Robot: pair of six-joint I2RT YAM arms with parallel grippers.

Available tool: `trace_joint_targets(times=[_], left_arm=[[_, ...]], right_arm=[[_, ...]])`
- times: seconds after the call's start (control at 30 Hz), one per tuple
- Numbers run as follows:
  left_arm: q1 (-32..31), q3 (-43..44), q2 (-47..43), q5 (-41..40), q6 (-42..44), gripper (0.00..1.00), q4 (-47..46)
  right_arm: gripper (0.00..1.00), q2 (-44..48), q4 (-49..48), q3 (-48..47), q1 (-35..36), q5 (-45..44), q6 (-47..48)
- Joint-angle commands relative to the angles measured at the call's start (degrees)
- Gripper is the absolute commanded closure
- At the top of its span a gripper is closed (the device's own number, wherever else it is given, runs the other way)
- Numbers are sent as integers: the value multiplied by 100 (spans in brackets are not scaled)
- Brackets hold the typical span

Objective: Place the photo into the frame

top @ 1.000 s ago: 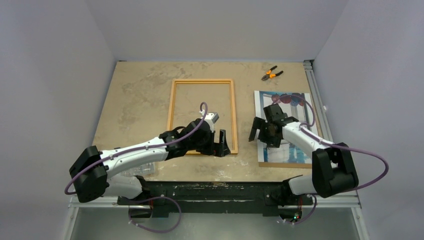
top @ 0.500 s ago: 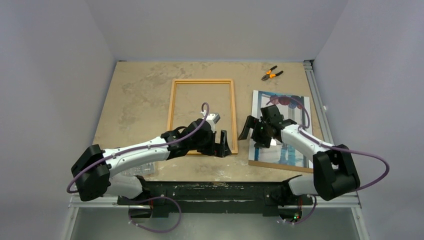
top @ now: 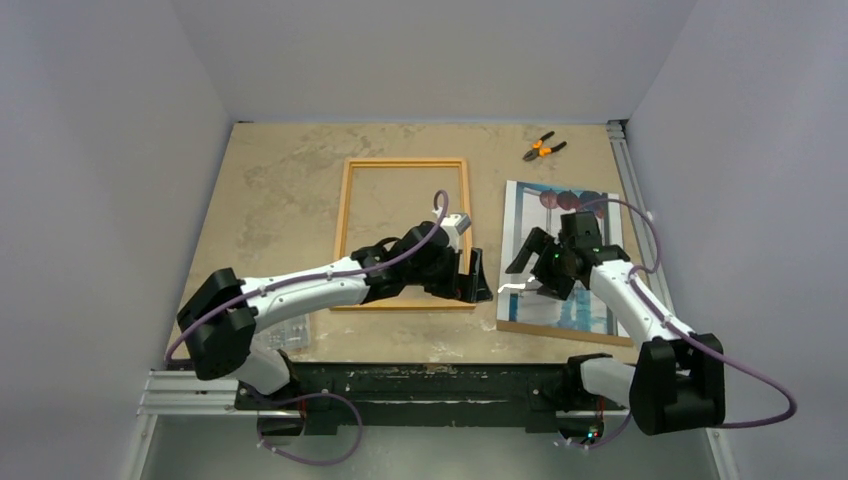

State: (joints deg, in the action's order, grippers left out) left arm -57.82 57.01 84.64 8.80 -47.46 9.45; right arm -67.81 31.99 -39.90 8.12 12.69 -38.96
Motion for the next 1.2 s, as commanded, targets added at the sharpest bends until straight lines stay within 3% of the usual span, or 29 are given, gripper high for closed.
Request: trace_joint_targets(times=[0.0, 0.33, 0.67, 1.17], left_arm=[[-62, 628, 472, 317, -81, 9, -375], [-45, 2145, 1758, 488, -26, 9, -202], [389, 2673, 2693, 816, -422, 9, -590], [904, 3514, 4177, 1541, -1070, 14, -1189]], right_arm=[[9, 198, 240, 168, -441, -89, 196], [9, 264, 200, 486, -1784, 145, 442], [9, -425, -68, 776, -2028, 190, 413], [10, -435, -51, 835, -2124, 356, 473]])
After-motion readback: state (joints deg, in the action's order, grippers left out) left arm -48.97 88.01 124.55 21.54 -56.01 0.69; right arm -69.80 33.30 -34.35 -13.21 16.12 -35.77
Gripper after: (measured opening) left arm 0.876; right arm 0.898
